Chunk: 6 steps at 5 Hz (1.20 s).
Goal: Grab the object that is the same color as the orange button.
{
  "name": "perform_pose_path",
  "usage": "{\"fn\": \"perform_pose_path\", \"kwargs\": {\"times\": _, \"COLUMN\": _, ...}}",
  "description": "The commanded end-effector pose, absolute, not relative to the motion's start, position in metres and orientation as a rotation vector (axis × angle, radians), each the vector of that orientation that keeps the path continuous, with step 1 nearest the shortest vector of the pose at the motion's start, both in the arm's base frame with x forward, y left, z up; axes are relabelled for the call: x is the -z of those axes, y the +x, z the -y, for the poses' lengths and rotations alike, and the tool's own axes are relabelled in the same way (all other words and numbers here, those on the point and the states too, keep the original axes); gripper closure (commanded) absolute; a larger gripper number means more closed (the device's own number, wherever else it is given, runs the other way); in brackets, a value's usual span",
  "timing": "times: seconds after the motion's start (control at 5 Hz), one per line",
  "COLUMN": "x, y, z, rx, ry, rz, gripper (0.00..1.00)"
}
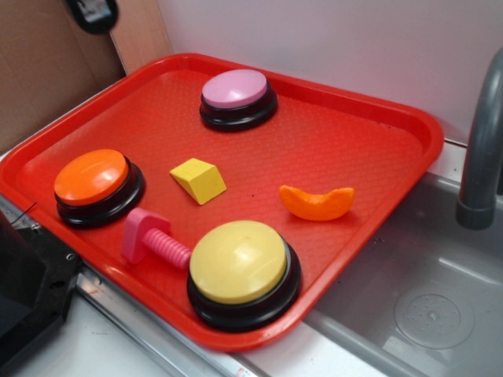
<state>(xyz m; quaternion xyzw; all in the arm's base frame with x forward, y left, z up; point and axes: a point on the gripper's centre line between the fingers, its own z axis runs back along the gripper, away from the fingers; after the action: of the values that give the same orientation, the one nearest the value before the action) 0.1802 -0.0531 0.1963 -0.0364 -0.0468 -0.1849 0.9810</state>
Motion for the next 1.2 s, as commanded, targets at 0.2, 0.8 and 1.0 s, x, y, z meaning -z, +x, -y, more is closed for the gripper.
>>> {"fn": "perform_pose_path", "kwargs": {"times": 0.2, "x": -0.118, "y": 0.244, "z": 0.136, "rx": 0.647, "ry": -0.039, "rz": 0.23, "gripper": 0.0}}
{"fn": "perform_pose_path", "kwargs": {"times": 0.8, "x": -0.03, "y": 0.261, "z": 0.164, "rx": 0.766, "ry": -0.015, "rz": 0.162, "gripper": 0.0}}
{"fn": "perform_pose_path", "kwargs": {"times": 1.0, "x": -0.022, "y": 0.256, "z": 0.163, "rx": 0.785, "ry": -0.036, "rz": 0.145, "gripper": 0.0}}
